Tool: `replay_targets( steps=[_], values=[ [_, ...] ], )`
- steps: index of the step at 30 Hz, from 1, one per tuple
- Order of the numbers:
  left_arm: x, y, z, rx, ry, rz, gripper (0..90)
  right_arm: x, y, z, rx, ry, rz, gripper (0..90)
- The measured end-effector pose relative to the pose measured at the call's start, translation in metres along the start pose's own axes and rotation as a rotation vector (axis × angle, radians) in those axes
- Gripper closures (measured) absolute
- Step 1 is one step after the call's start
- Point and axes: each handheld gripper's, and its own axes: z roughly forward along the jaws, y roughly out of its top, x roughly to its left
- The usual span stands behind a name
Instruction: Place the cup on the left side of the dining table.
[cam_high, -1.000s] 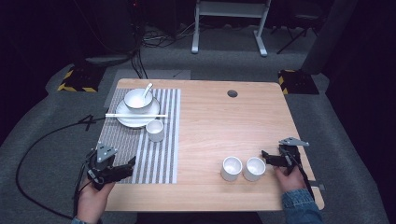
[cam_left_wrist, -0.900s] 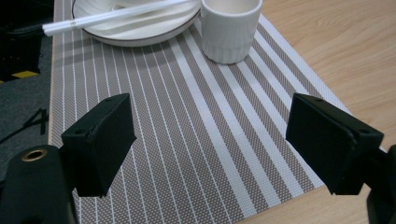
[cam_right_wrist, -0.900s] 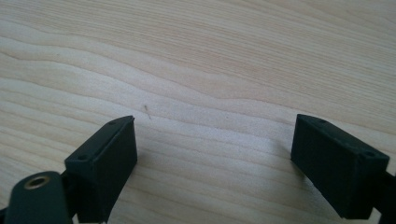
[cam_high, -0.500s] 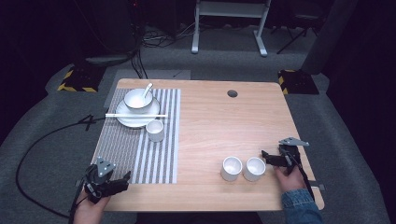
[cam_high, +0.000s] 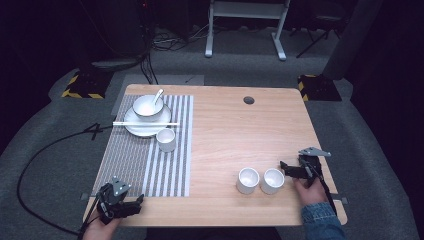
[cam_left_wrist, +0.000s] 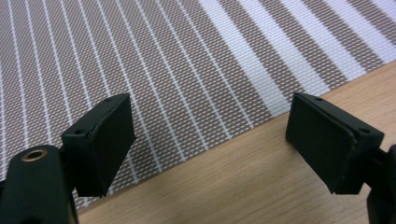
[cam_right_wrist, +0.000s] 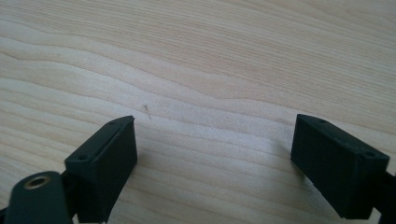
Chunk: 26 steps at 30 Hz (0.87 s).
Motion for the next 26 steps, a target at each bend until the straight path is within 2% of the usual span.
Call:
replay_targets(
  steps=[1, 2, 3, 4, 5, 7, 9, 26],
  values=[
    [0.004, -0.006, 0.003, -0.041, -0.032, -0.035, 15.0, 0.0, 0.0, 0.0, 0.0, 0.0, 0.0, 14.4],
    [0.004, -0.006, 0.003, -0.041, -0.032, -0.035, 14.3, 0.0, 0.0, 0.0, 0.0, 0.0, 0.0, 14.4],
    [0.008, -0.01, 0.005, -0.071, -0.06, -0.071, 14.3, 0.0, 0.0, 0.0, 0.0, 0.0, 0.0, 14.4],
    [0.011, -0.015, 0.007, -0.111, -0.073, -0.062, 11.8, 0.0, 0.0, 0.0, 0.0, 0.0, 0.0, 14.4],
    [0.013, -0.016, 0.007, -0.122, -0.093, -0.064, 10.5, 0.0, 0.0, 0.0, 0.0, 0.0, 0.0, 14.4],
    [0.011, -0.016, 0.008, -0.117, -0.079, -0.049, 10.3, 0.0, 0.0, 0.0, 0.0, 0.0, 0.0, 14.4],
    [0.011, -0.015, 0.008, -0.11, -0.083, -0.045, 7.2, 0.0, 0.0, 0.0, 0.0, 0.0, -0.002, 14.4],
    [0.011, -0.015, 0.008, -0.111, -0.083, -0.046, 7.1, 0.0, 0.0, 0.0, 0.001, 0.001, -0.003, 14.4]
  ],
)
